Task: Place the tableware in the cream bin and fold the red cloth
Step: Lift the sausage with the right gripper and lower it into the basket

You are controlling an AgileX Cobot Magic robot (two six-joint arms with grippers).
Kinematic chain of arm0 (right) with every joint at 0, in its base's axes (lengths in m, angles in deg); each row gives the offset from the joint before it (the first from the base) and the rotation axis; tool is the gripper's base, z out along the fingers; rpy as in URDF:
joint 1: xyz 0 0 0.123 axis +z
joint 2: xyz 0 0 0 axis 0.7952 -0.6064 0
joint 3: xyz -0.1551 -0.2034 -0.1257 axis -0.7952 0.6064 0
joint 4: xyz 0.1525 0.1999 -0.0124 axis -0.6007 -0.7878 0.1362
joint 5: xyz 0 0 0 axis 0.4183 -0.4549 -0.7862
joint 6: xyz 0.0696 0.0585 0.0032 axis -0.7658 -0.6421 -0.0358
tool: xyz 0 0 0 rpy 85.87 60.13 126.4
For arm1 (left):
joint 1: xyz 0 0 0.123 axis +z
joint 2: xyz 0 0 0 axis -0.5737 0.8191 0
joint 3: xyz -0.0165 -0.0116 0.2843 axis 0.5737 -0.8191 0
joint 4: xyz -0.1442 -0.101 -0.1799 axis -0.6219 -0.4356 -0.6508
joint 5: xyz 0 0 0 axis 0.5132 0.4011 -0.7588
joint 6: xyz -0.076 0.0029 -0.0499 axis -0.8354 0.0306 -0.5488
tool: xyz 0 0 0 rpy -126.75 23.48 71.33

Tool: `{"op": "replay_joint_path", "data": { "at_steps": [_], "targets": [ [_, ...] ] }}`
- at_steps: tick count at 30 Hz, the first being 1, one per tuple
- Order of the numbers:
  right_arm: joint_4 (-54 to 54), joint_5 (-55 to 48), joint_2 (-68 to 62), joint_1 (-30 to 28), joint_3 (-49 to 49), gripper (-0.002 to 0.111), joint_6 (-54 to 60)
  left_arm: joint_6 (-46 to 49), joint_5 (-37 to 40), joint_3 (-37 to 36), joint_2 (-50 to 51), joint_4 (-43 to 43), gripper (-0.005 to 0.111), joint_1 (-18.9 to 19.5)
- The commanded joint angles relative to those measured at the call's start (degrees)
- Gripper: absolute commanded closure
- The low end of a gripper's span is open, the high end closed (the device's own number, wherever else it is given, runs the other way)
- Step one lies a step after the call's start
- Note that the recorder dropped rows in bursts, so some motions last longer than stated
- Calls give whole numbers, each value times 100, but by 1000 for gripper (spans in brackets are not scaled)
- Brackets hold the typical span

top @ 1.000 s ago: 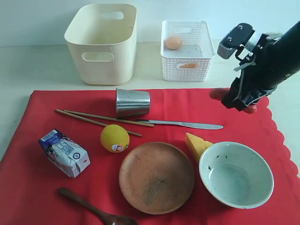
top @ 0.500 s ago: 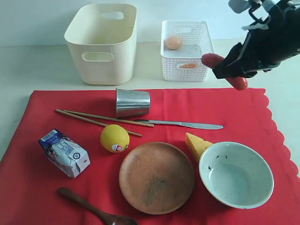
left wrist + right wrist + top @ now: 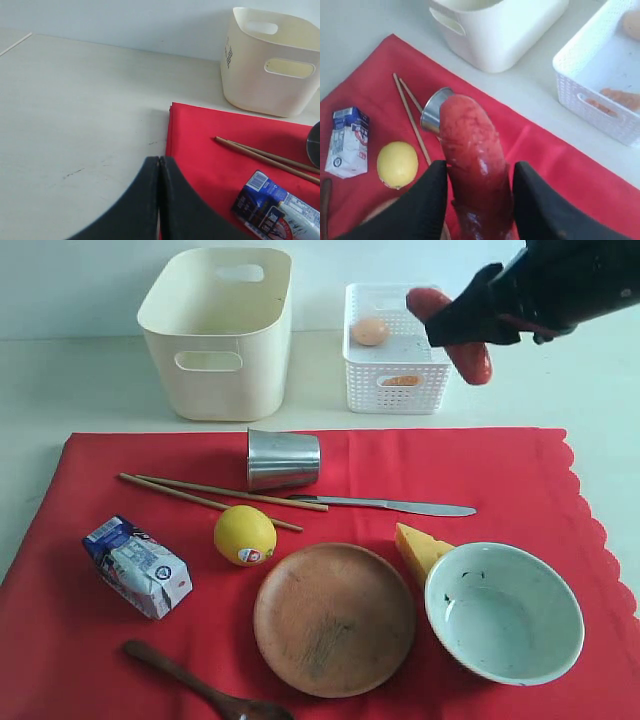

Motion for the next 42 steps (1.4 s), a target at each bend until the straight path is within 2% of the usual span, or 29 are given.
{"op": "replay_joint_path", "data": {
  "at_steps": [1,23,42],
  "targets": [
    [-98,-106,-234,-12,-532,108,-302,2,-37,-14,-33,20,107,11],
    [-99,279,-2593,12,-2717,108,-543,-10,-39,-14,-33,20,107,11],
    [247,1508,-4483,12,-3940,108,-543,-10,-39,-14,-33,20,107,11]
  ]
}}
